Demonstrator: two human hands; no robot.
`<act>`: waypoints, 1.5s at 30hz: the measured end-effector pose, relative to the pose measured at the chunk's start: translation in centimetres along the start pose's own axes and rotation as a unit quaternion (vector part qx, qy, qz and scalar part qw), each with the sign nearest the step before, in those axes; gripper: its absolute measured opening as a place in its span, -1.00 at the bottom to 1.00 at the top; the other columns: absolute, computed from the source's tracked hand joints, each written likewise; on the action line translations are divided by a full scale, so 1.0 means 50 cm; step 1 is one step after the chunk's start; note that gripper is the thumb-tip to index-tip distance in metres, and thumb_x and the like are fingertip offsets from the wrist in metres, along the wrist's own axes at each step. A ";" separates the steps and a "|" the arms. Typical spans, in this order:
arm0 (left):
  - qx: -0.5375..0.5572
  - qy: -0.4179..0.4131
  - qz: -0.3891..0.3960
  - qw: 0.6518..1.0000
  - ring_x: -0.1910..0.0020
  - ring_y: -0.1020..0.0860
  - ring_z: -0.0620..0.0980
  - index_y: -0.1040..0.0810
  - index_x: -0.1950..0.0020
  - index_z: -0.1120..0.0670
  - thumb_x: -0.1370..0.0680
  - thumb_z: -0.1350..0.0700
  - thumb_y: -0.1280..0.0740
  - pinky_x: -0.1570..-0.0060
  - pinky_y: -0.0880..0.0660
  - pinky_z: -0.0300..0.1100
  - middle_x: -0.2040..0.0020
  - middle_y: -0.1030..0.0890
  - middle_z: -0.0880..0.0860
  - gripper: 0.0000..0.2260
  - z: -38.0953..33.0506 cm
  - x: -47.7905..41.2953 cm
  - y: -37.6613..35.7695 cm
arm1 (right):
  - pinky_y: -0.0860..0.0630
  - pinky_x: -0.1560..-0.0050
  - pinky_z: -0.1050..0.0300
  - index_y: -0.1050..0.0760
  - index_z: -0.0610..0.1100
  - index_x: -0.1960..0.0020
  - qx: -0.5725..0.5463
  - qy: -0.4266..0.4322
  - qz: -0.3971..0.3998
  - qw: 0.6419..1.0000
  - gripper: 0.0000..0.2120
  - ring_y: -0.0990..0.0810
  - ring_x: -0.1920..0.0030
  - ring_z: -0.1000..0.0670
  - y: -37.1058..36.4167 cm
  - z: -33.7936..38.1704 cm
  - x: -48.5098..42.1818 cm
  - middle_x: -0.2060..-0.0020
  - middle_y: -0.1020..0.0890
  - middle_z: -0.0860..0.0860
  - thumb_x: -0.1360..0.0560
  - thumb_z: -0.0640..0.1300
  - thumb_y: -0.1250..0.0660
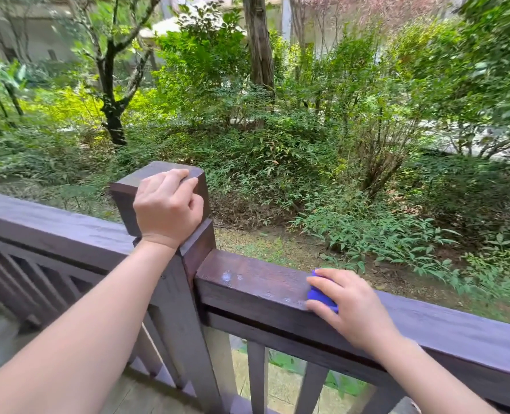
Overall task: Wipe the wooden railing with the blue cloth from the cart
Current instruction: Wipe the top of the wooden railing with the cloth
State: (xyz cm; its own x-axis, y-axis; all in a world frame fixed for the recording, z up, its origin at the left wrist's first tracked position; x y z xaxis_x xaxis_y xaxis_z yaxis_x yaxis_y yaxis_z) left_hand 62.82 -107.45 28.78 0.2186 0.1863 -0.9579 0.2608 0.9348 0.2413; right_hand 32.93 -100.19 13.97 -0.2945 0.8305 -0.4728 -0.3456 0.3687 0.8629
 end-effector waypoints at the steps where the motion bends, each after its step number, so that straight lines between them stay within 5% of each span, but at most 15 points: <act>1: 0.001 0.003 0.005 1.000 0.07 -0.65 0.16 -0.69 0.09 0.07 -0.41 0.23 -0.28 0.08 -0.53 -0.02 0.01 -0.72 0.07 -0.79 0.001 -0.001 0.000 | -0.47 -0.19 0.04 -0.57 0.01 -0.21 -0.021 -0.062 -0.009 0.998 -0.64 -0.56 -0.13 -0.10 0.001 -0.017 -0.007 -0.20 -0.60 0.05 -0.47 0.14 -0.39; 3: 0.002 0.007 0.010 1.000 0.07 -0.65 0.15 -0.69 0.09 0.07 -0.41 0.24 -0.28 0.07 -0.53 -0.02 0.01 -0.72 0.07 -0.79 0.002 -0.001 -0.002 | -0.47 -0.16 0.07 -0.58 0.03 -0.18 -0.029 -0.097 -0.039 0.994 -0.68 -0.57 -0.12 -0.08 -0.005 -0.007 0.000 -0.18 -0.61 0.06 -0.46 0.10 -0.41; 7: 0.000 0.002 0.000 1.000 0.06 -0.65 0.14 -0.68 0.09 0.06 -0.41 0.23 -0.27 0.08 -0.54 -0.02 0.01 -0.71 0.07 -0.78 0.004 0.004 -0.005 | -0.48 -0.19 0.09 -0.55 0.03 -0.19 -0.023 0.056 -0.019 0.998 -0.72 -0.56 -0.16 -0.04 -0.040 0.073 0.034 -0.20 -0.60 0.03 -0.53 0.09 -0.32; 11: 0.004 0.003 -0.003 1.000 0.07 -0.65 0.15 -0.68 0.09 0.06 -0.40 0.25 -0.28 0.08 -0.54 -0.02 0.01 -0.72 0.07 -0.78 0.004 0.003 -0.005 | -0.47 -0.21 0.07 -0.60 -0.04 -0.17 -0.050 -0.137 -0.046 0.988 -0.72 -0.56 -0.17 -0.08 -0.022 -0.009 -0.029 -0.17 -0.63 0.01 -0.50 0.01 -0.38; 16: 0.010 0.009 -0.010 1.000 0.07 -0.64 0.16 -0.69 0.09 0.06 -0.41 0.25 -0.28 0.08 -0.55 -0.01 0.01 -0.72 0.07 -0.78 0.006 0.006 -0.001 | -0.47 -0.27 0.01 -0.54 0.01 -0.19 -0.021 0.074 0.006 0.997 -0.73 -0.52 -0.26 -0.07 -0.067 0.110 0.014 -0.24 -0.58 0.01 -0.56 0.09 -0.26; 21: 0.009 0.016 0.008 1.000 0.08 -0.63 0.16 -0.69 0.10 0.05 -0.38 0.25 -0.30 0.08 -0.52 -0.03 0.03 -0.71 0.06 -0.78 0.004 0.002 -0.001 | -0.46 -0.20 0.05 -0.59 -0.08 -0.19 -0.030 -0.158 -0.024 0.987 -0.72 -0.56 -0.16 -0.13 -0.037 -0.018 -0.047 -0.19 -0.62 -0.02 -0.52 -0.03 -0.36; 26: 0.004 0.023 0.013 1.000 0.08 -0.63 0.15 -0.68 0.11 0.05 -0.37 0.25 -0.30 0.10 -0.50 -0.03 0.03 -0.71 0.05 -0.79 0.008 0.001 -0.003 | -0.55 0.12 0.03 -0.61 -0.05 0.00 0.022 -0.023 -0.024 0.999 -0.85 -0.53 0.13 -0.14 -0.052 0.074 -0.062 0.12 -0.65 0.01 -0.46 -0.03 -0.41; 28: 0.006 0.024 0.013 1.000 0.08 -0.63 0.15 -0.69 0.11 0.05 -0.38 0.24 -0.30 0.09 -0.51 -0.03 0.03 -0.71 0.05 -0.79 0.008 0.000 -0.004 | -0.51 0.18 0.02 -0.61 -0.04 0.01 0.021 -0.046 -0.053 0.997 -0.85 -0.52 0.16 -0.15 -0.019 0.040 -0.103 0.20 -0.64 -0.01 -0.47 0.00 -0.41; 32: 0.011 0.020 0.010 1.000 0.08 -0.63 0.15 -0.69 0.09 0.04 -0.39 0.24 -0.29 0.09 -0.52 -0.03 0.03 -0.71 0.04 -0.78 0.008 0.002 -0.006 | -0.46 0.00 -0.07 -0.59 -0.13 -0.13 0.021 -0.121 -0.206 0.971 -0.73 -0.52 0.06 -0.20 0.064 -0.034 -0.118 0.00 -0.63 -0.11 -0.48 -0.05 -0.43; 36: 0.007 0.013 0.005 1.000 0.07 -0.63 0.16 -0.69 0.08 0.04 -0.40 0.24 -0.28 0.09 -0.52 -0.02 0.02 -0.71 0.05 -0.77 0.010 0.003 -0.008 | -0.40 -0.10 -0.15 -0.55 -0.04 -0.17 0.080 0.016 -0.065 0.995 -0.65 -0.52 -0.09 -0.21 -0.024 0.056 -0.016 -0.12 -0.59 -0.05 -0.48 0.14 -0.33; 40: 0.006 0.010 -0.010 1.000 0.07 -0.64 0.16 -0.69 0.07 0.04 -0.44 0.22 -0.23 0.08 -0.53 -0.01 0.01 -0.71 0.04 -0.75 0.010 0.008 -0.008 | -0.42 -0.06 -0.07 -0.51 0.06 -0.22 0.029 0.045 0.007 0.999 -0.57 -0.46 -0.13 -0.10 -0.036 0.056 0.021 -0.17 -0.54 0.08 -0.51 0.31 -0.20; 45: 0.011 0.013 -0.021 1.000 0.07 -0.64 0.17 -0.68 0.07 0.04 -0.49 0.16 -0.16 0.08 -0.52 0.00 0.01 -0.72 0.05 -0.71 0.011 0.005 -0.007 | -0.37 -0.33 0.00 -0.51 0.11 -0.27 -0.029 -0.052 0.043 0.997 -0.61 -0.45 -0.29 -0.10 -0.029 0.018 -0.035 -0.34 -0.50 0.03 -0.52 0.24 -0.22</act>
State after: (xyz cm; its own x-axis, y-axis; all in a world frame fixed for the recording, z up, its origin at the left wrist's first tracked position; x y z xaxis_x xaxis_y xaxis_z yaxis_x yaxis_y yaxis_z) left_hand 63.32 -107.90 28.53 0.1816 0.1545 -0.9712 0.2895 0.9354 0.2029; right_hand 34.73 -101.80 13.73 -0.2323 0.8980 -0.3737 -0.3741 0.2722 0.8865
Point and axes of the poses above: each hand's wrist, its own x-axis away from the middle knuckle, its own y-axis out of the back of the hand, z = x × y, the point moved 7 cm from there along -x, towards the middle knuckle
